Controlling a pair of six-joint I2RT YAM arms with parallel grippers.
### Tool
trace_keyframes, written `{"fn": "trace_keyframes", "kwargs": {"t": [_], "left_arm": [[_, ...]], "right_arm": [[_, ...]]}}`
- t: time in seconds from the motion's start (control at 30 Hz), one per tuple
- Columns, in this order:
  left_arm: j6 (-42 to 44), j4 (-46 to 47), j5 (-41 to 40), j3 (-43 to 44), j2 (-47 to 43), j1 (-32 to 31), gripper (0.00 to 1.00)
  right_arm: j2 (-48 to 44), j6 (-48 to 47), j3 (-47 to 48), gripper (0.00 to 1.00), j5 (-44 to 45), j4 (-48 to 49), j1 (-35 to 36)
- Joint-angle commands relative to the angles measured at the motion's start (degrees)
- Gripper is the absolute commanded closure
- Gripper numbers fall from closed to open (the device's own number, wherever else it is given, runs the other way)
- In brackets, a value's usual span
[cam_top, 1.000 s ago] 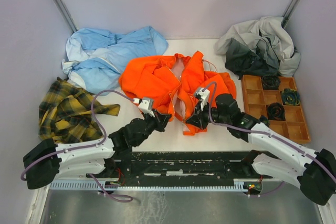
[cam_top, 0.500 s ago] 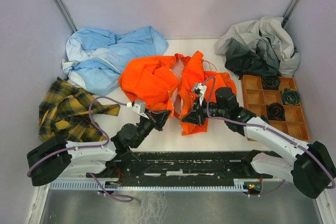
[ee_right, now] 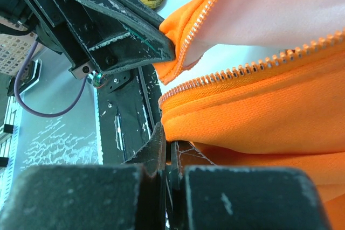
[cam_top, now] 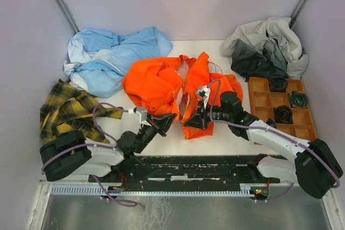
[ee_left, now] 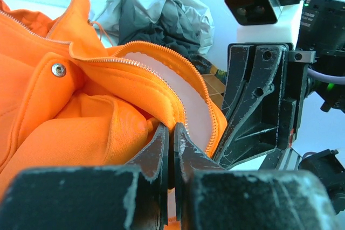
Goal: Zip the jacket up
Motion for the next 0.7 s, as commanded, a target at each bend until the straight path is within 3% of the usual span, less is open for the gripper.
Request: {"fn": "trace_keyframes", "kwargs": {"t": [0.0, 0.2, 0.33, 0.43, 0.53, 0.67], "left_arm": [[6.44, 12.55, 4.3, 0.38, 1.78, -0.09, 0.97], [10.83, 18.15, 7.15, -0.72, 3.73, -0.1, 0.97], [10.46, 15.52, 4.92, -2.48, 2.15, -0.09, 0.97], [6.27, 1.96, 2.41, -1.5, -3.0, -0.11, 0.97], [1.05, -22.54, -0.04, 2.16, -8.91, -0.09, 0.97], [-5.48, -38.27, -2.75, 2.53, -14.85, -0.17, 0.97]], "right_arm": [[-0.15, 2.29, -0.23, 1.0, -2.82, 8.0, -0.16], [0.68, 3.17, -0.25, 1.0, -3.52, 9.46, -0.2], [-1.26, -0.6, 0.78, 1.0, -0.59, 2.0, -0.25], [-3.7, -3.1, 0.88, 1.0, 5.34, -4.8, -0.22], [-6.14, -4.07, 0.27, 1.0, 9.59, -8.44, -0.27], [-9.31, -5.47, -0.18, 1.0, 17.17, -12.78, -0.21]]}}
